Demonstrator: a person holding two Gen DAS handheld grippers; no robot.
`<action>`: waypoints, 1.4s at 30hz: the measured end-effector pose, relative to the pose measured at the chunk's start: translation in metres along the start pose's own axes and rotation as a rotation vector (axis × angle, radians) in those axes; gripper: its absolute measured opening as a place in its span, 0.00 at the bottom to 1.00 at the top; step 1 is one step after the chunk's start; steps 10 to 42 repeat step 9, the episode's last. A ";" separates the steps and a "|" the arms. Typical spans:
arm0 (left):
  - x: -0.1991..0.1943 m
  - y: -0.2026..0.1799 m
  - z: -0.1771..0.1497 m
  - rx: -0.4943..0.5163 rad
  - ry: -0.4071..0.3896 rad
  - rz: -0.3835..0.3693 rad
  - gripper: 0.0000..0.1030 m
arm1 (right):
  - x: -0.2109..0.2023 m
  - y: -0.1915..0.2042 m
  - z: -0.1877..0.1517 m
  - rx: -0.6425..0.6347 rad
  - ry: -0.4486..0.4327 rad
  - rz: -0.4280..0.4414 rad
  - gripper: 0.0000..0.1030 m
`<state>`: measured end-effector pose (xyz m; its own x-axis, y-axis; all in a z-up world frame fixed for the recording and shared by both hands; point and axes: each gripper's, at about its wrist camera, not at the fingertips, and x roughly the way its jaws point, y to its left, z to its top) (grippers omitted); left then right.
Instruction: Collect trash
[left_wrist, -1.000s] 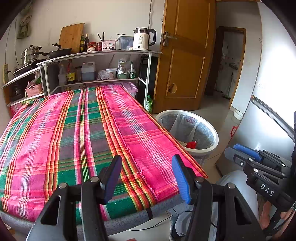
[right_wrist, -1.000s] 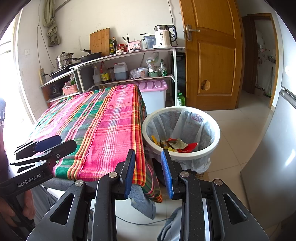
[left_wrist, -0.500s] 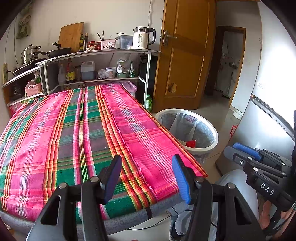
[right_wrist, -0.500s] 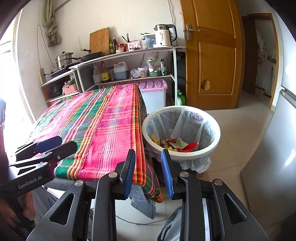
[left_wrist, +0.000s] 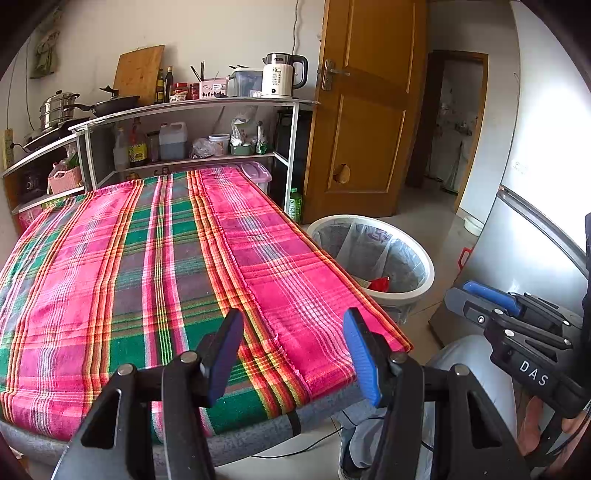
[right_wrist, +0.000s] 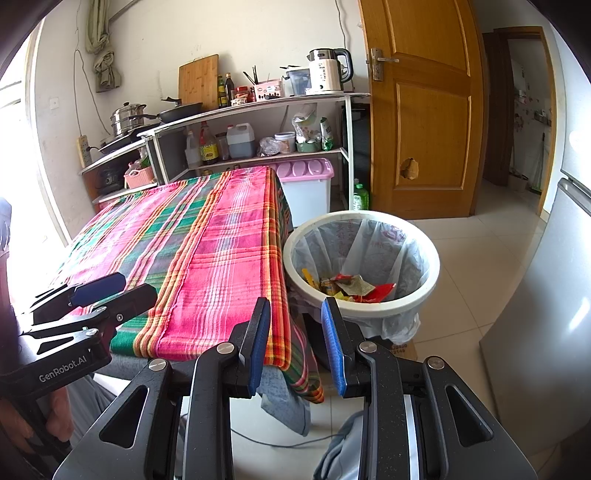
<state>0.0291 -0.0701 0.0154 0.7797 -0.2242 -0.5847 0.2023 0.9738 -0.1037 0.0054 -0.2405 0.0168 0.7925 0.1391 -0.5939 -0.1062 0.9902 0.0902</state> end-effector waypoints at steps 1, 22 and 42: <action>0.000 -0.001 0.000 0.004 0.001 -0.002 0.56 | 0.000 0.000 0.000 -0.001 0.001 0.000 0.29; -0.001 -0.004 -0.001 0.010 -0.004 -0.007 0.56 | 0.000 0.000 0.000 -0.002 0.001 0.000 0.29; -0.001 -0.004 -0.001 0.010 -0.004 -0.007 0.56 | 0.000 0.000 0.000 -0.002 0.001 0.000 0.29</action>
